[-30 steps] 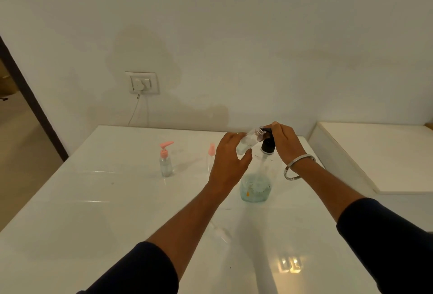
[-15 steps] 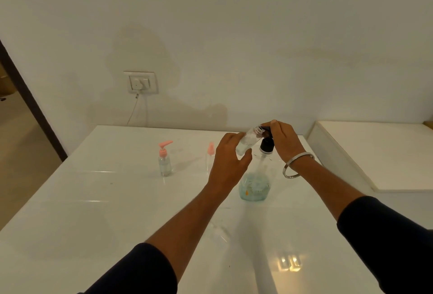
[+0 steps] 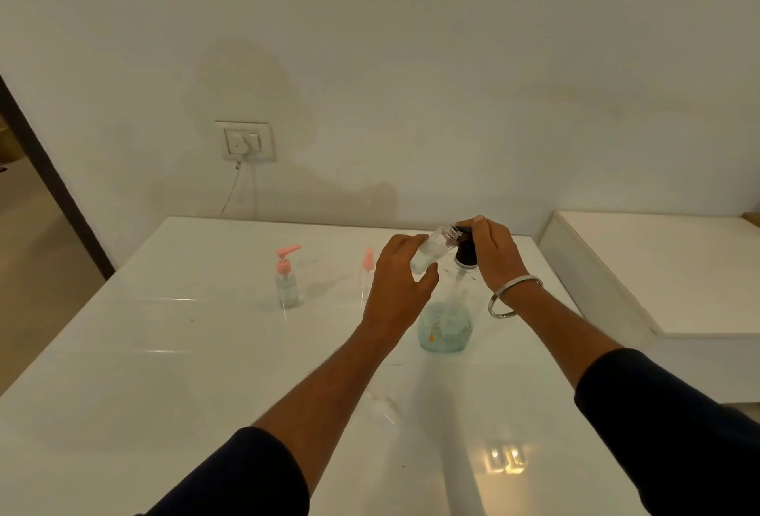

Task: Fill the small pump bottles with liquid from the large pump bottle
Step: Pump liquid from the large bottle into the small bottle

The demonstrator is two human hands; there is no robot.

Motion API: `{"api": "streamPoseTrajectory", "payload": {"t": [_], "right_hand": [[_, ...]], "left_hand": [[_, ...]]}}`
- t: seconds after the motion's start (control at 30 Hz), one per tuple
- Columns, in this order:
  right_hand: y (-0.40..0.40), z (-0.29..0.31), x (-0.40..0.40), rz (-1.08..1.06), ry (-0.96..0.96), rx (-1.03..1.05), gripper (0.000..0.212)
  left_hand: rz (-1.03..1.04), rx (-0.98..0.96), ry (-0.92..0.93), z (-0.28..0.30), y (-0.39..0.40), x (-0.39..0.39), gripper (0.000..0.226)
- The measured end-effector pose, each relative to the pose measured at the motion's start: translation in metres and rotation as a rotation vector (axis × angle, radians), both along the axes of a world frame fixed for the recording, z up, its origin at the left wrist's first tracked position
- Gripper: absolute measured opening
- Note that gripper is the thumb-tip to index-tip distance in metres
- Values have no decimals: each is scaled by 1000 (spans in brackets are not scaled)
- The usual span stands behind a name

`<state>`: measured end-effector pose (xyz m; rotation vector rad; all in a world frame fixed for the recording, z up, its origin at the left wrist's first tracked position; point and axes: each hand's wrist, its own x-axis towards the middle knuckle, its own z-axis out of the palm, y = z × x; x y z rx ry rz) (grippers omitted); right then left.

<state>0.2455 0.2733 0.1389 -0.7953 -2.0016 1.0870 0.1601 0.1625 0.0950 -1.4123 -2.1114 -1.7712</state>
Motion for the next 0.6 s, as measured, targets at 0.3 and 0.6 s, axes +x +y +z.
{"api": "streamPoseTrajectory", "payload": {"t": [0.3,0.6], "right_hand": [[5,14,4,50,-47,35,37],[1,0,0,-13,19,-10,38]], "left_hand": [[-5,22,4,7,-2,3,34],[16,-13,-13,2,-1,3,35]]}}
